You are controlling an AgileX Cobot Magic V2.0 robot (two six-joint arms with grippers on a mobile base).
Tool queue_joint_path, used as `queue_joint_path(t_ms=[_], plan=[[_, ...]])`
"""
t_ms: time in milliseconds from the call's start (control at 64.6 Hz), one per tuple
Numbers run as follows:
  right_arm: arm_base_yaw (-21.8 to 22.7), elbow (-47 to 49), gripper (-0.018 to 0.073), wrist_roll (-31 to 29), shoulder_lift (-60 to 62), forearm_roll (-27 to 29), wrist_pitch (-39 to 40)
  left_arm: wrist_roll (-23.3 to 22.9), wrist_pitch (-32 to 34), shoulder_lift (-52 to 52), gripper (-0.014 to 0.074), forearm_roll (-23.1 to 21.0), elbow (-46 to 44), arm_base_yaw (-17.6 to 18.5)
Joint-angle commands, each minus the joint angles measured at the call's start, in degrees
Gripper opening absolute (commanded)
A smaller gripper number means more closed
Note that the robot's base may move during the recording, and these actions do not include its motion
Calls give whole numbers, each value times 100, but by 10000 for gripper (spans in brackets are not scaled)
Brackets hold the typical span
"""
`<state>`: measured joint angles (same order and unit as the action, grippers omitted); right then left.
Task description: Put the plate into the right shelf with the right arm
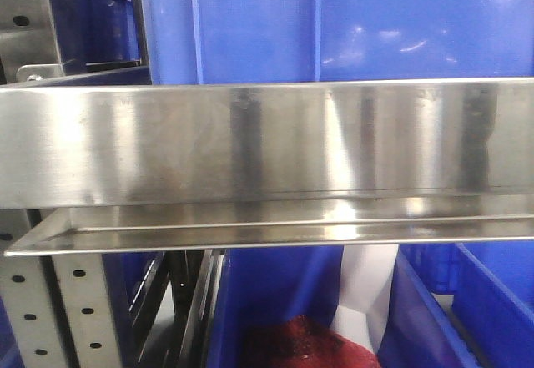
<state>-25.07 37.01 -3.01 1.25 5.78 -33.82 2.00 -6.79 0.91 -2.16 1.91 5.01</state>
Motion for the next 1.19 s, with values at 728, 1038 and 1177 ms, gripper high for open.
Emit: queue_joint_path(t_ms=[728,1038,1177], plan=[[23,3737,69,18,-5438,-230,1743,-19,492,42,-47,-23,46,30],[176,4410,81,18,-6867,-670,1829,-19,492,42,-47,-23,46,30],[393,4419,274,18,-7107,-670,1687,-19,492,42,-47,-23,46,30]])
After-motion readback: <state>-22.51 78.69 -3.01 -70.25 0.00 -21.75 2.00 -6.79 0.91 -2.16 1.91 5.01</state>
